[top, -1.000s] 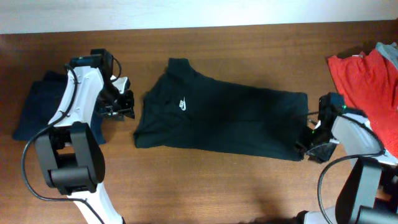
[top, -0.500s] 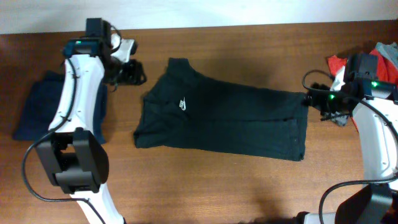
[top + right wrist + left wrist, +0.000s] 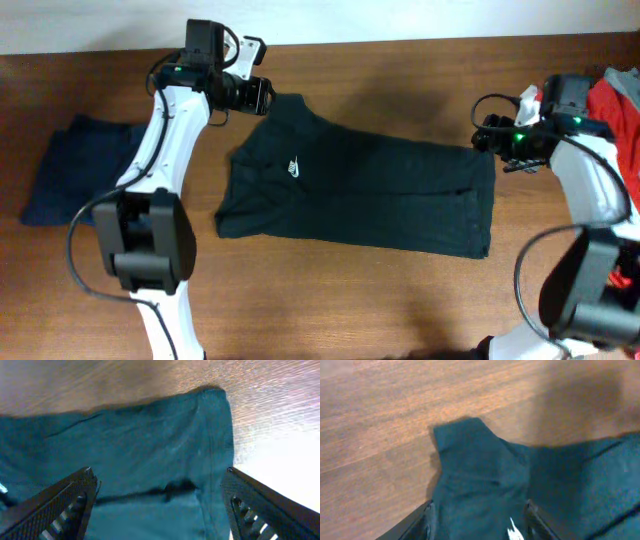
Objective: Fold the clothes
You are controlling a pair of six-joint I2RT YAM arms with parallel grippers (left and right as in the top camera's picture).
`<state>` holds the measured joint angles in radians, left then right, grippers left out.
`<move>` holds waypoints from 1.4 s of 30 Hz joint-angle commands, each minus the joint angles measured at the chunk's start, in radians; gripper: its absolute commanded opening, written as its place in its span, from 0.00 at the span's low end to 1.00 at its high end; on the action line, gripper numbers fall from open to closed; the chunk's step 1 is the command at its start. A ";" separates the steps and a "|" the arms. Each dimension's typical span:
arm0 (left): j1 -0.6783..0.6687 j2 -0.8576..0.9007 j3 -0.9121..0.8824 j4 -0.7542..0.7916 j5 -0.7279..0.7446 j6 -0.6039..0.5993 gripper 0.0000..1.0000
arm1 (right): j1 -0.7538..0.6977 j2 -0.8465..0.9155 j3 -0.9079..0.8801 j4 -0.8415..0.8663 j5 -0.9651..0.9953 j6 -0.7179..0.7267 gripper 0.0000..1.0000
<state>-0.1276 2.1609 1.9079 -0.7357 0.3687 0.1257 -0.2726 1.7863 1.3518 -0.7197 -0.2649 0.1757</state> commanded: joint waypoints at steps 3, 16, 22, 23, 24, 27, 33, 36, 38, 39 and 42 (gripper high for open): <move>0.006 0.107 0.012 0.101 0.074 -0.040 0.57 | -0.003 0.021 0.010 0.003 -0.020 -0.014 0.80; -0.007 0.301 0.013 0.426 0.087 -0.115 0.53 | -0.003 0.021 0.010 -0.130 -0.019 -0.014 0.79; -0.013 0.343 0.013 0.475 0.087 -0.115 0.45 | -0.003 0.021 0.010 -0.145 -0.019 -0.014 0.77; -0.016 0.348 0.013 0.476 0.080 -0.115 0.45 | -0.003 0.021 0.010 -0.146 -0.019 -0.014 0.76; -0.017 0.354 0.013 0.478 0.078 -0.114 0.45 | -0.003 0.021 0.010 -0.148 -0.019 -0.014 0.76; -0.016 0.365 0.013 0.478 0.077 -0.115 0.41 | -0.003 0.021 0.010 -0.156 -0.019 -0.014 0.75; -0.017 0.378 0.013 0.492 0.077 -0.114 0.30 | -0.003 0.021 0.010 -0.178 -0.019 -0.014 0.71; -0.016 0.390 0.013 0.489 0.081 -0.115 0.11 | -0.003 0.021 0.010 -0.190 -0.019 -0.014 0.71; -0.016 0.390 0.013 0.485 0.087 -0.115 0.02 | -0.003 0.021 0.010 -0.197 -0.019 -0.014 0.70; -0.016 0.387 0.017 0.484 0.092 -0.115 0.00 | -0.003 0.021 0.010 -0.199 -0.019 -0.014 0.70; -0.008 0.369 0.068 0.430 0.129 -0.115 0.00 | -0.003 0.021 0.010 -0.201 -0.019 -0.014 0.70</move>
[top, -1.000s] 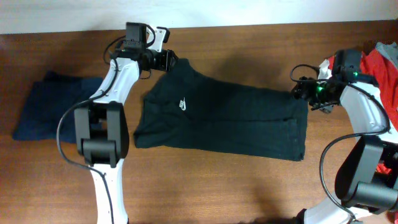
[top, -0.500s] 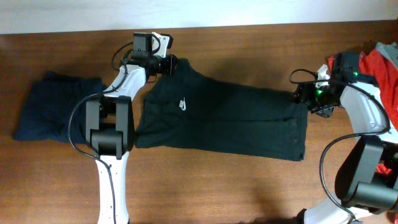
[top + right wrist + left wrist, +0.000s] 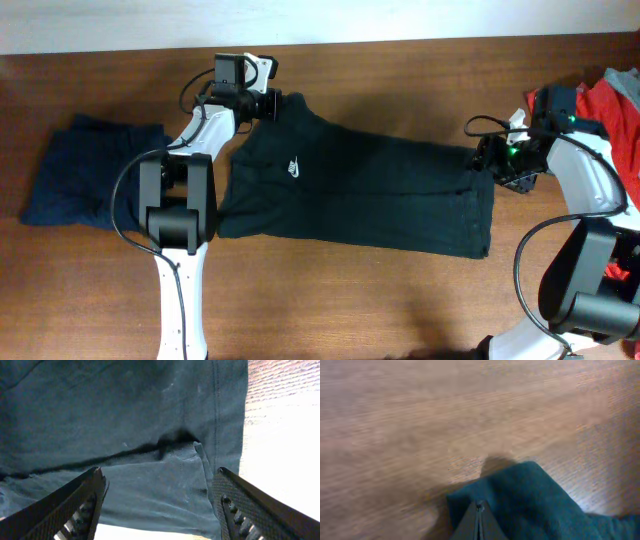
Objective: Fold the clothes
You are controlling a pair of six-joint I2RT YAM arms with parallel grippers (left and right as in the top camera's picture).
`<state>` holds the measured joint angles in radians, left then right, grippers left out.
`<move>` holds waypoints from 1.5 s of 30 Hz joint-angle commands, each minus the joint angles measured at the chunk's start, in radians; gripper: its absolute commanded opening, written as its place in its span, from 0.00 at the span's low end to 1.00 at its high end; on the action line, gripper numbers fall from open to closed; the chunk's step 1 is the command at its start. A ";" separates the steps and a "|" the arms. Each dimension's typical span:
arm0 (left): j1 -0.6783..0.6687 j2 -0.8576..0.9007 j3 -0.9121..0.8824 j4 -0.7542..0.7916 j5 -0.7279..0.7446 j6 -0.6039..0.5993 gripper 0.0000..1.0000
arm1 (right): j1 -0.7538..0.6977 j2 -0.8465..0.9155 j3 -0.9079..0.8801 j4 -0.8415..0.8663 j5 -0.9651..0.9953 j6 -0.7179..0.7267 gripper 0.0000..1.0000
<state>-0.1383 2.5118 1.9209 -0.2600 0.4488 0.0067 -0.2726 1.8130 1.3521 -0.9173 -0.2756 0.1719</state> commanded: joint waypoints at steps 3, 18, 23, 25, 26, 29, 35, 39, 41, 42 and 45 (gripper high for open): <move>0.013 -0.014 0.140 -0.141 0.060 0.005 0.00 | -0.003 -0.006 0.010 -0.003 -0.009 -0.011 0.70; -0.013 -0.069 0.417 -0.573 -0.117 0.123 0.26 | -0.003 -0.006 0.010 -0.012 -0.009 -0.011 0.68; -0.022 0.010 0.417 -0.541 -0.135 0.122 0.69 | -0.003 -0.006 0.010 -0.032 -0.009 -0.011 0.68; -0.022 0.043 0.417 -0.531 -0.135 0.122 0.72 | -0.003 -0.006 0.010 -0.039 -0.009 -0.011 0.68; -0.021 0.059 0.417 -0.522 -0.135 0.122 0.74 | -0.003 -0.006 0.010 -0.043 -0.009 -0.011 0.68; -0.018 0.101 0.417 -0.494 -0.135 0.122 0.74 | -0.003 -0.006 0.010 -0.053 -0.009 -0.011 0.68; -0.019 0.159 0.417 -0.451 -0.135 0.122 0.71 | -0.003 -0.006 0.010 -0.064 -0.009 -0.011 0.68; -0.023 0.175 0.417 -0.443 -0.135 0.123 0.67 | -0.003 -0.006 0.010 -0.064 -0.009 -0.010 0.68; -0.026 0.183 0.417 -0.444 -0.135 0.122 0.59 | -0.003 -0.006 0.010 -0.064 -0.009 -0.010 0.67; -0.027 0.187 0.417 -0.448 -0.134 0.122 0.54 | -0.003 -0.006 0.010 -0.064 -0.009 -0.010 0.67; -0.036 0.201 0.417 -0.472 -0.135 0.123 0.38 | -0.003 -0.006 0.010 -0.064 -0.009 -0.010 0.67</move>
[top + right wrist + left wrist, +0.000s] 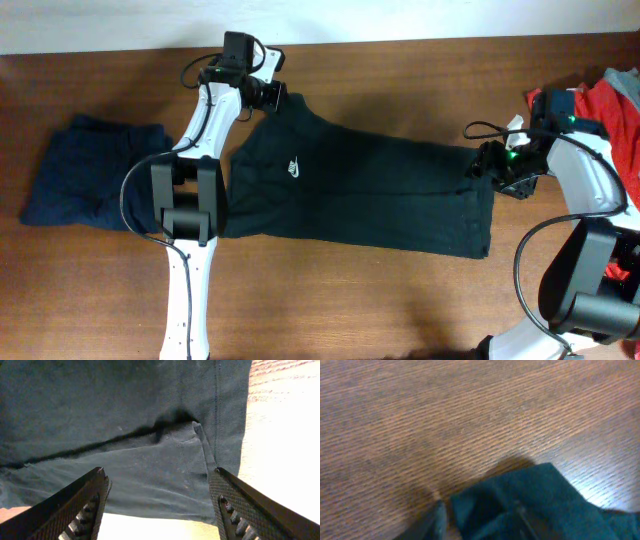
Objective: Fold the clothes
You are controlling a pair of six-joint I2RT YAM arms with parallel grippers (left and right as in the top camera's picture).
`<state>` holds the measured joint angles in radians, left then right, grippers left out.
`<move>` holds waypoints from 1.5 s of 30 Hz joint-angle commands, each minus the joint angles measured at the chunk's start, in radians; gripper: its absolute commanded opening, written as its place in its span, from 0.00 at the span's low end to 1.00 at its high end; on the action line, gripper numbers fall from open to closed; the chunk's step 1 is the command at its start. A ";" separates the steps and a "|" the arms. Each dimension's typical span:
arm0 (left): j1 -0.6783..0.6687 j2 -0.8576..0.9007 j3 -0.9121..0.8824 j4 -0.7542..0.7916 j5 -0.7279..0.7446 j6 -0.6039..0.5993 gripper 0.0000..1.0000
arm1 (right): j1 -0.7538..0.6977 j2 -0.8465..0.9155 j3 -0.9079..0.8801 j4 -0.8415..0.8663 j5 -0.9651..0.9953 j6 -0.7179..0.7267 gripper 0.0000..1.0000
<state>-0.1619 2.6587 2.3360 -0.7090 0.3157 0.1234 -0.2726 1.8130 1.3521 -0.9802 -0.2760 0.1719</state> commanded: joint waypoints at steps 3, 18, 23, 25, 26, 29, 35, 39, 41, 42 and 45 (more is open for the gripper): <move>-0.023 0.059 0.002 -0.040 -0.003 0.019 0.25 | -0.003 -0.006 0.010 -0.004 -0.008 -0.010 0.67; -0.031 0.058 0.408 -0.453 -0.134 0.066 0.00 | -0.003 -0.006 0.010 -0.007 -0.008 -0.011 0.66; -0.032 0.058 0.640 -0.676 -0.133 0.066 0.00 | -0.003 -0.006 0.010 0.009 -0.003 -0.011 0.66; -0.033 0.058 0.717 -0.779 -0.133 0.066 0.00 | -0.004 -0.006 0.010 0.020 -0.001 -0.011 0.66; -0.033 0.058 0.740 -0.818 -0.132 0.066 0.00 | -0.004 -0.006 0.010 0.027 -0.001 -0.011 0.66; -0.033 0.058 0.768 -0.888 -0.128 0.066 0.00 | -0.004 -0.006 0.010 0.047 -0.001 -0.011 0.66; -0.033 0.056 0.768 -0.979 -0.042 0.065 0.00 | -0.005 -0.006 0.010 0.085 0.063 -0.011 0.67; -0.042 0.055 0.768 -0.979 -0.005 0.055 0.00 | -0.036 -0.006 0.010 0.127 0.051 -0.007 0.75; -0.051 0.055 0.768 -0.979 -0.010 0.050 0.00 | -0.057 -0.006 0.010 0.145 0.017 -0.007 0.76; -0.055 0.054 0.768 -0.979 -0.026 0.050 0.01 | -0.067 -0.006 0.010 0.147 -0.007 -0.007 0.76; -0.058 0.028 0.768 -0.979 -0.072 0.050 0.00 | -0.091 -0.006 0.010 0.147 -0.039 -0.007 0.76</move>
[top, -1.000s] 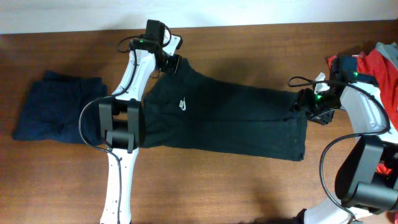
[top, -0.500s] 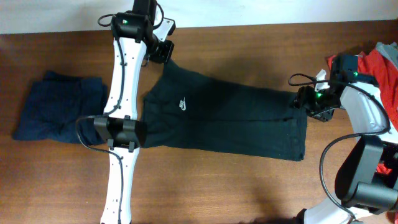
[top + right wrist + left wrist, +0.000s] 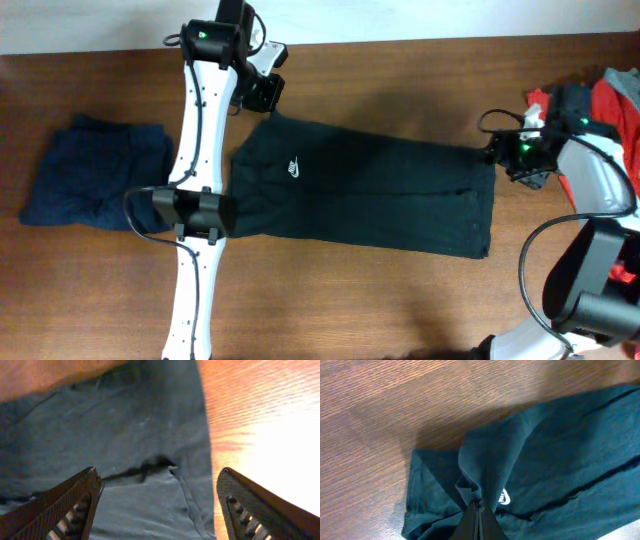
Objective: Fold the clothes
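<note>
A dark green T-shirt [image 3: 370, 190] with a small white logo [image 3: 292, 168] lies spread across the wooden table. My left gripper [image 3: 262, 92] is shut on a fold of the shirt's upper left corner and holds it raised. In the left wrist view the pinched cloth [image 3: 485, 460] drapes from the closed left gripper [image 3: 479, 510] above the logo [image 3: 504, 496]. At the shirt's right hem, near its far corner, my right gripper [image 3: 505, 155] hovers. The right wrist view shows this gripper [image 3: 157, 505] open, with the hem [image 3: 190, 465] lying flat between its fingers.
A folded navy garment [image 3: 85, 180] lies at the left of the table [image 3: 400, 300]. A pile of red clothes [image 3: 620, 100] sits at the right edge, just behind the right arm. The white wall runs along the far edge.
The left gripper, then low at the shirt's far left corner, is now shut on that cloth and raised well above the table. The right gripper has shifted slightly toward the hem's far corner, still open.
First both grippers hovered open over the shirt's two ends. Then the left one was down on the far left corner, fingers together, while the right stayed open over the hem. The left stayed at that corner, and now holds it lifted off the table.
</note>
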You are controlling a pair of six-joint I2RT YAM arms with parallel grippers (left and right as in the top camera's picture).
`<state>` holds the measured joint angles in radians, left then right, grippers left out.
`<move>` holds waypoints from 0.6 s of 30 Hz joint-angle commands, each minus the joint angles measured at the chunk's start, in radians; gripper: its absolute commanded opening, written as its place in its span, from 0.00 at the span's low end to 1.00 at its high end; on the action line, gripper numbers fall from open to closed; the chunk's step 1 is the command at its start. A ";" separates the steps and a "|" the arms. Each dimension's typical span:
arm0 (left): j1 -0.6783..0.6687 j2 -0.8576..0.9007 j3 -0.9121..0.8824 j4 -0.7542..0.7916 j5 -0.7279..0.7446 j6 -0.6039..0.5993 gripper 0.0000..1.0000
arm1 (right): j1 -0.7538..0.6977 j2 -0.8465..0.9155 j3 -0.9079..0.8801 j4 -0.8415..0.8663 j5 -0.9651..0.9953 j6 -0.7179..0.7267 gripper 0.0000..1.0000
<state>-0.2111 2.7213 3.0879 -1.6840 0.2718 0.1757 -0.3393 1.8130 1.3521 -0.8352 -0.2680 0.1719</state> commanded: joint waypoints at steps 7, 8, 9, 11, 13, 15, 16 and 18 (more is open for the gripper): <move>-0.013 -0.169 -0.014 -0.004 -0.079 -0.036 0.00 | -0.029 -0.006 0.010 -0.022 -0.048 -0.007 0.76; -0.016 -0.186 -0.032 -0.004 -0.086 -0.039 0.01 | -0.029 -0.006 0.010 -0.029 -0.047 -0.007 0.76; -0.019 -0.201 -0.054 -0.004 -0.086 -0.041 0.00 | -0.029 -0.006 0.010 -0.035 -0.047 -0.007 0.76; -0.025 -0.222 -0.103 -0.004 -0.087 -0.047 0.00 | -0.029 -0.006 0.010 -0.043 -0.048 -0.007 0.76; -0.034 -0.235 -0.166 -0.004 -0.089 -0.047 0.01 | -0.029 -0.006 0.010 -0.047 -0.048 -0.007 0.75; -0.043 -0.240 -0.243 -0.004 -0.104 -0.047 0.01 | -0.029 -0.006 0.010 -0.052 -0.048 -0.007 0.75; -0.046 -0.241 -0.280 -0.004 -0.109 -0.047 0.00 | -0.029 -0.006 0.010 -0.055 -0.048 -0.007 0.75; -0.055 -0.243 -0.363 -0.004 -0.109 -0.047 0.01 | -0.029 -0.006 0.010 -0.063 -0.047 -0.007 0.76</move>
<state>-0.2512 2.4641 2.8277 -1.6844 0.1848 0.1410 -0.3668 1.8130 1.3521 -0.8902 -0.3031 0.1715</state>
